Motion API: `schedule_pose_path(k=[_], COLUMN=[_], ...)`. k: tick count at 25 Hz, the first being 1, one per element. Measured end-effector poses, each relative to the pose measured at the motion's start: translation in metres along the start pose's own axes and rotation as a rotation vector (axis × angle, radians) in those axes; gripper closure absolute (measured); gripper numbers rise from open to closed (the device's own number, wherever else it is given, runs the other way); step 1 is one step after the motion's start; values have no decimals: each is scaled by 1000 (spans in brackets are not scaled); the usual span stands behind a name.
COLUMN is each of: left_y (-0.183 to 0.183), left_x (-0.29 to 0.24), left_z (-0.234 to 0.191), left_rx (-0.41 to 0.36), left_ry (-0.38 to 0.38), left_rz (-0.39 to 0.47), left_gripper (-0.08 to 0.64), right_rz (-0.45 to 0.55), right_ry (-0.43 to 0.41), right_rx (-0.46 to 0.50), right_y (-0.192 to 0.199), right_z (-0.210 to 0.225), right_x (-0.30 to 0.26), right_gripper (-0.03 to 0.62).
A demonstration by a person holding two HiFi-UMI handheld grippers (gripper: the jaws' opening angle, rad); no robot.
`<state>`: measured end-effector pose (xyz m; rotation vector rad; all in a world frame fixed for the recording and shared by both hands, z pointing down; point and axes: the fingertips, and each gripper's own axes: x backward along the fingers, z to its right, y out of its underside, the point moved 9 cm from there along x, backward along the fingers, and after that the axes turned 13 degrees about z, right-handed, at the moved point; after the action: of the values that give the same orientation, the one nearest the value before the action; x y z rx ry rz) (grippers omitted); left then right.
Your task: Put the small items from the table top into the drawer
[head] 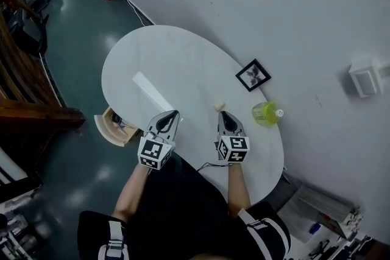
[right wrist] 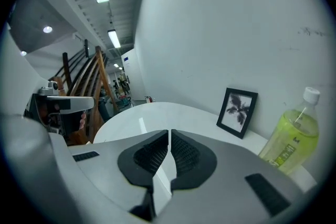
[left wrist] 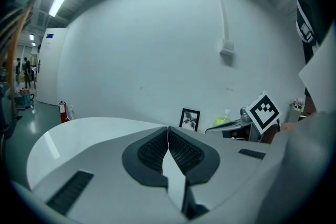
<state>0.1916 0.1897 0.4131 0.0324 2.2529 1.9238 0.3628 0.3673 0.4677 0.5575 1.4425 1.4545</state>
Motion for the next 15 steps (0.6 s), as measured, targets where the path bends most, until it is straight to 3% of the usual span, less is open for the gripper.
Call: schedule_pose_path(k=[6, 15], left_y=[29, 70], left_x=[-39, -66], left_z=[8, 17], left_rx=[4, 35], left_ry=[65, 76], left_rz=[-83, -164], left_gripper=[540, 540], right_rz=[-65, -137], right_ry=[20, 9], right_rx=[-15, -48], right_y=[25, 68], right_z=[26, 54], right_x=[-16, -35], right_gripper=[552, 552])
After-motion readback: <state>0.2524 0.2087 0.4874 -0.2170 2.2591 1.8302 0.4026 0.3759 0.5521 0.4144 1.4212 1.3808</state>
